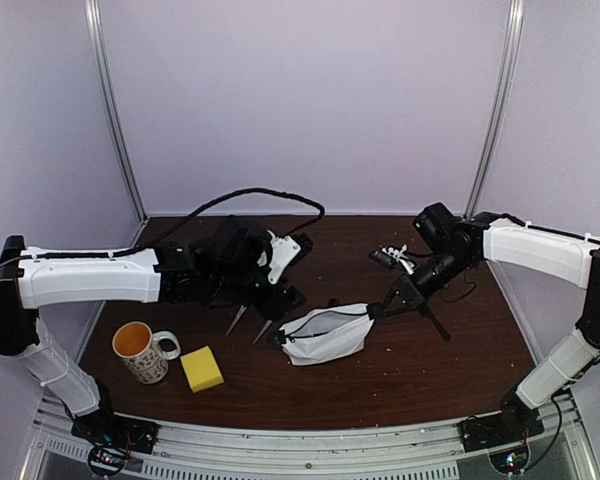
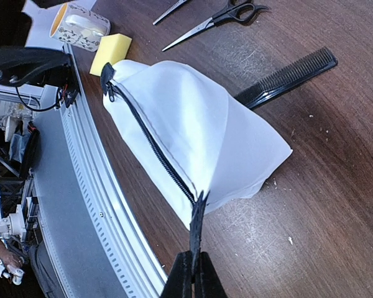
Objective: Sort the hair-cutting tools
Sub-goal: Adjust the kit bag at the center of the board.
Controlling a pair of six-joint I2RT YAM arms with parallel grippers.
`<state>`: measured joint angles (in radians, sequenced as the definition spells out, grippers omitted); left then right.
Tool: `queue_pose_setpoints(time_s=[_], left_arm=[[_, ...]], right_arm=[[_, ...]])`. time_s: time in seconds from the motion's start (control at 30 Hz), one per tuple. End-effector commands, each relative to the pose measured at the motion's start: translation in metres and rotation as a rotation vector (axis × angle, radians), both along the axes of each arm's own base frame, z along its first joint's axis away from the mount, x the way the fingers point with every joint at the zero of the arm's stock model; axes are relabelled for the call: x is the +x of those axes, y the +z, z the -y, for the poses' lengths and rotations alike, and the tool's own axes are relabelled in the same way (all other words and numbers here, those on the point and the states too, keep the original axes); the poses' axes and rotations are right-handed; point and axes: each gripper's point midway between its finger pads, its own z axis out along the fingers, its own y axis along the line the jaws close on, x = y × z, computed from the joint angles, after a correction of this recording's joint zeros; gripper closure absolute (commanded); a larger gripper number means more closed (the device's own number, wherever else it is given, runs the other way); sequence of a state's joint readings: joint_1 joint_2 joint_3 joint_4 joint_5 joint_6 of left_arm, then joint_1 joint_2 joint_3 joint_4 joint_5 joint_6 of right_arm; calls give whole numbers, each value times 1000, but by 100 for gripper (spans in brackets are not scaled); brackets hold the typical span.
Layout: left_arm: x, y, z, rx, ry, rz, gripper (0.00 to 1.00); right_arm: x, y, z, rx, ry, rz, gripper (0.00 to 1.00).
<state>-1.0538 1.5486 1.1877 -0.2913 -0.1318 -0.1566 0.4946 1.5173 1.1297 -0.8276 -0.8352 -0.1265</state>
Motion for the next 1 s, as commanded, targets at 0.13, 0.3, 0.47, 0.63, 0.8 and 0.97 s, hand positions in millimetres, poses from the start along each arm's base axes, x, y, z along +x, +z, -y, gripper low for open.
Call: queue_pose_setpoints(time_s=[0.13,0.3,0.47,0.63,0.8,0.97], left_arm=[[-45,-66,-23,-60,1,-484,39],[-48,-85,-33,-55,38,-584,41],[-55,-93,-41,-41,42,-633,45],[-58,-92,-32,-68,3,-675,65],[-59,-65,-18,-137,-77,-656,100],[-61,-1,0,-277,-231,-546,100]], right_arm=[[0,-4,7,-30,19,40,100],[0,-6,5,-27,27,23,100],[1,-8,4,-27,24,19,100],[3,-7,2,-21,28,12,100],[1,2,7,-22,37,24,100],[8,39,33,-1,41,40,100]])
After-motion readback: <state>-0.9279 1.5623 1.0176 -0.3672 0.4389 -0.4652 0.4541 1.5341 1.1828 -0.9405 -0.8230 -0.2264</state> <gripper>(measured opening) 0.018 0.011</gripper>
